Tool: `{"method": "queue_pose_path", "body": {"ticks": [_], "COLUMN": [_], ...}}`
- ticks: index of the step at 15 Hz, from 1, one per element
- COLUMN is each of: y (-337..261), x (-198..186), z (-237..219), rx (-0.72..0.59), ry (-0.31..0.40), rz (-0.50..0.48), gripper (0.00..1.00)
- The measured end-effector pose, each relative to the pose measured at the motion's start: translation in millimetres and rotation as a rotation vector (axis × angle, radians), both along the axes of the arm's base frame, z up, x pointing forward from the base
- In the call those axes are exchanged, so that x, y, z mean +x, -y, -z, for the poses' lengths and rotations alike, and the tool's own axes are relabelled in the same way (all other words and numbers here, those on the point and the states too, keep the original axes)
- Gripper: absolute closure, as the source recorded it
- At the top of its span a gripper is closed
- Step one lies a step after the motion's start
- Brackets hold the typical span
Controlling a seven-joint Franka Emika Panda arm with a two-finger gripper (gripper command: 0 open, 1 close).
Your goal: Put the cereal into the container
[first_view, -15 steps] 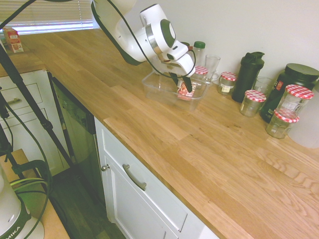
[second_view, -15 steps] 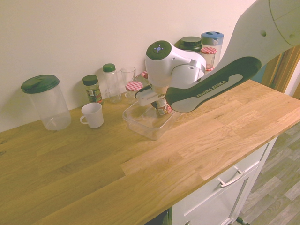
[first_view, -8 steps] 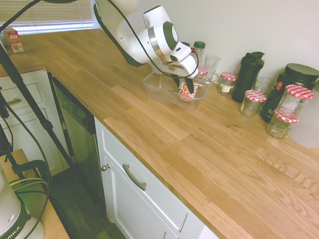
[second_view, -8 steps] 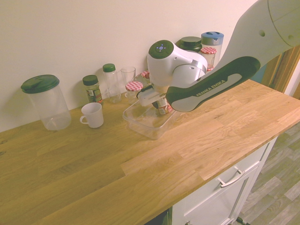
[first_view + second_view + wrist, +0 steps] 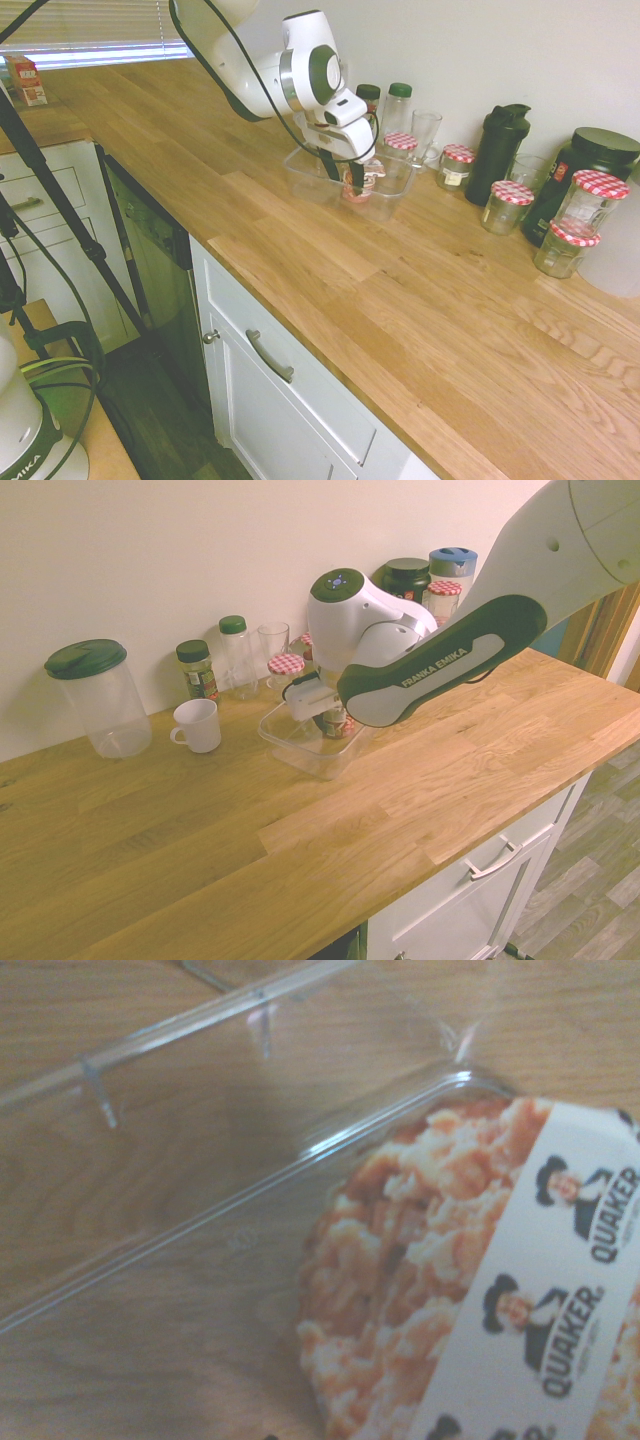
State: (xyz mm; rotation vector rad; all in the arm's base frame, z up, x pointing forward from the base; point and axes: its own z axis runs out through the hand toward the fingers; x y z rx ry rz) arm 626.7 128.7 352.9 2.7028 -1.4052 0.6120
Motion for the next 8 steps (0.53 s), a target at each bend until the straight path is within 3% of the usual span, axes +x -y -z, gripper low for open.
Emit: {"method": "queue_pose_path", "body": {"ticks": [4,8], "y": [-5,-8], "x": [-14,-50], "z": [-23,-70], "rx": [0.05,0.082], "ry": [-0.01,0.06], "rz": [-0.023,-0.057], "gripper": [0.0,0.0]}}
